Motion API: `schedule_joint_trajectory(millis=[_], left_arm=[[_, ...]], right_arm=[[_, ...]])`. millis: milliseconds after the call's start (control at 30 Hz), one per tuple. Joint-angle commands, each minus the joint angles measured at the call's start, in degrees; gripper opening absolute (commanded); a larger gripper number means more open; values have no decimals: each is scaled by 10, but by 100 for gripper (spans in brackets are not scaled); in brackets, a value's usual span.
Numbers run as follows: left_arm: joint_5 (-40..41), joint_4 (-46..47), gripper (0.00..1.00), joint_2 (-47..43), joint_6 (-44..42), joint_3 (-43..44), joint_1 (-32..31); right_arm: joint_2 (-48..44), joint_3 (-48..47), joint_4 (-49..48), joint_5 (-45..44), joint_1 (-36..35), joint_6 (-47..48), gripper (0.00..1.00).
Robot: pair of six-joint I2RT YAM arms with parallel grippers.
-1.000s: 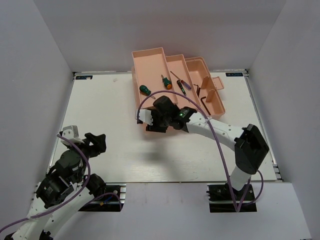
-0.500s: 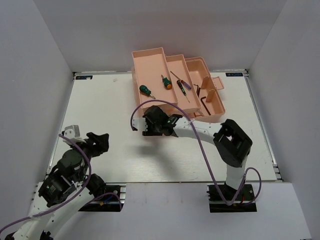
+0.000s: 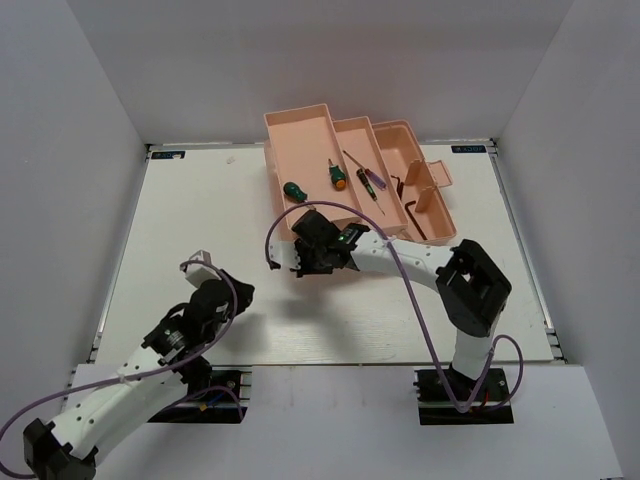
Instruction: Sort the tools into containers
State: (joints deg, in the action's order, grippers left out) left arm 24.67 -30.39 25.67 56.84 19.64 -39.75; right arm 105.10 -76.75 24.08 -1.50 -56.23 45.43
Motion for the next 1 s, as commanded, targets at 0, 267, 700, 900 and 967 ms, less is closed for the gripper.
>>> schedule_joint_trajectory(millis=[0,267,700,900,967], left_arm=[[17,98,36,38,38,2,1],[-7,255,43,155,90,-53,1],[-60,551,38,404,67,-45,33],[-148,716,49,509,62,-34,73],[-182,786,56,552,62,-42,91]], right_arm=[[-77,-51,-10,5,-5,-43,0],[-117,-147,45,40,0,-105,0],[-166,-104,52,90,7,-165,0],[-188,-70,46,106,11,-178,0],[-190,-57,46,111,11,-180,0]])
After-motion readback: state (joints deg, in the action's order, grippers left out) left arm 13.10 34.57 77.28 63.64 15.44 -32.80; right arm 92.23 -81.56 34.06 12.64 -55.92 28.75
